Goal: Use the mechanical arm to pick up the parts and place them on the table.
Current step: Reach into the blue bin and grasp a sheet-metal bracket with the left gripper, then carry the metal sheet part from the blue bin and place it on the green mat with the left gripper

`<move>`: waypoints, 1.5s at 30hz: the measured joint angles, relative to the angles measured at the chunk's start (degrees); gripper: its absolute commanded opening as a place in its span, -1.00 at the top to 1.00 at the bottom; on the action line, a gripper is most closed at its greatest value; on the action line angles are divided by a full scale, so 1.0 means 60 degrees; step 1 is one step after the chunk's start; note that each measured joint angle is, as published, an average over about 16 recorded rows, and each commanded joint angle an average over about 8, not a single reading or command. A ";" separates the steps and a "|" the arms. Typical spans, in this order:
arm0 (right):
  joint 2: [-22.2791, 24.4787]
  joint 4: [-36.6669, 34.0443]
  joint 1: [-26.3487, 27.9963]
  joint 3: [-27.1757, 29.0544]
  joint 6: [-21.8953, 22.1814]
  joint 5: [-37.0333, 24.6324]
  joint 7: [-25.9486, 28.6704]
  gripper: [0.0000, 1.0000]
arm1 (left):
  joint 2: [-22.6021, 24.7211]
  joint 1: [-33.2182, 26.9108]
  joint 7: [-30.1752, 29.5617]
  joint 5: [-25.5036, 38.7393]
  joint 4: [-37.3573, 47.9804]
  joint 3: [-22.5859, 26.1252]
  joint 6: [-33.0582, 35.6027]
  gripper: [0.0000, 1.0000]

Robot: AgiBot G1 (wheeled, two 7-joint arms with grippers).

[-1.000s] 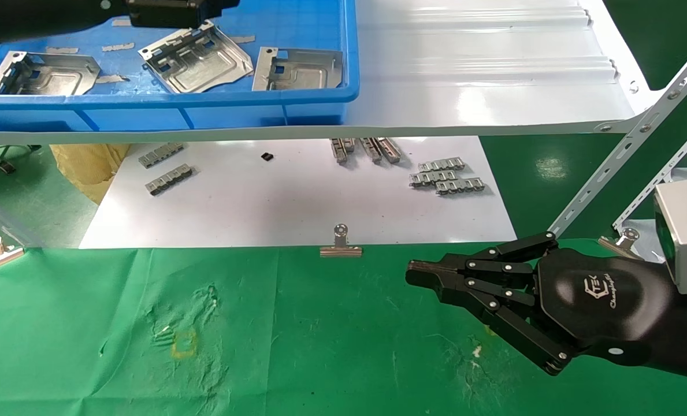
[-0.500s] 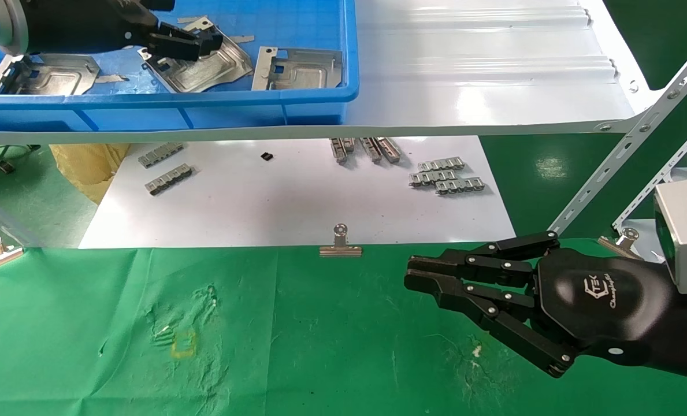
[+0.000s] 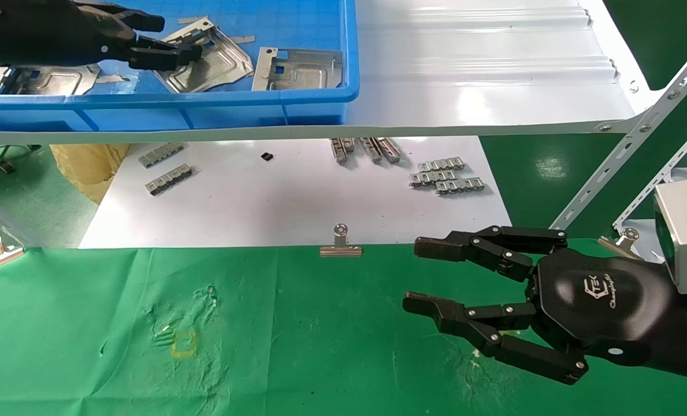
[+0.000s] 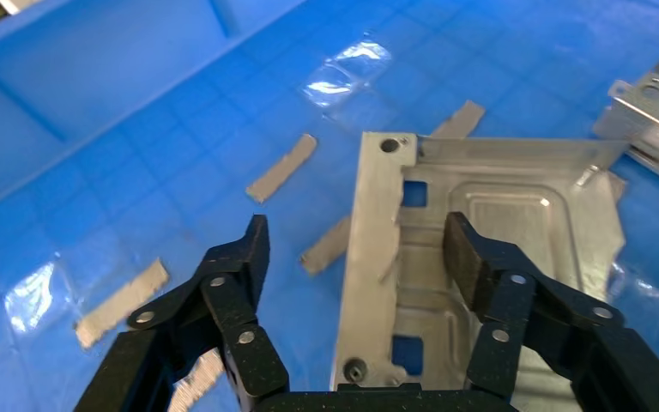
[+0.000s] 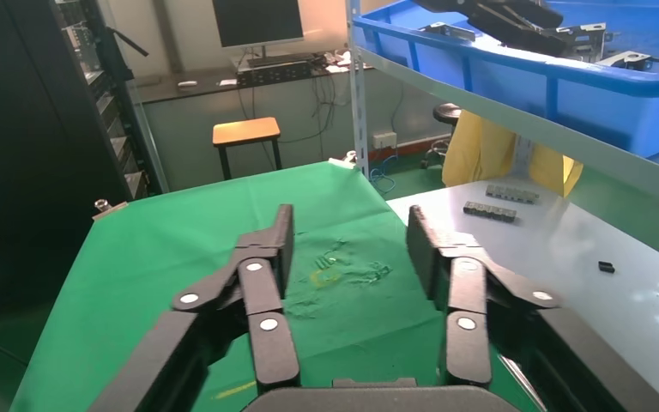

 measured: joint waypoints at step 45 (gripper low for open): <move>0.0000 0.0000 0.0000 0.0000 0.0000 0.0000 0.0000 -1.00 | -0.0857 -0.0544 0.1328 -0.1542 -0.0800 -0.0897 0.4068 1.00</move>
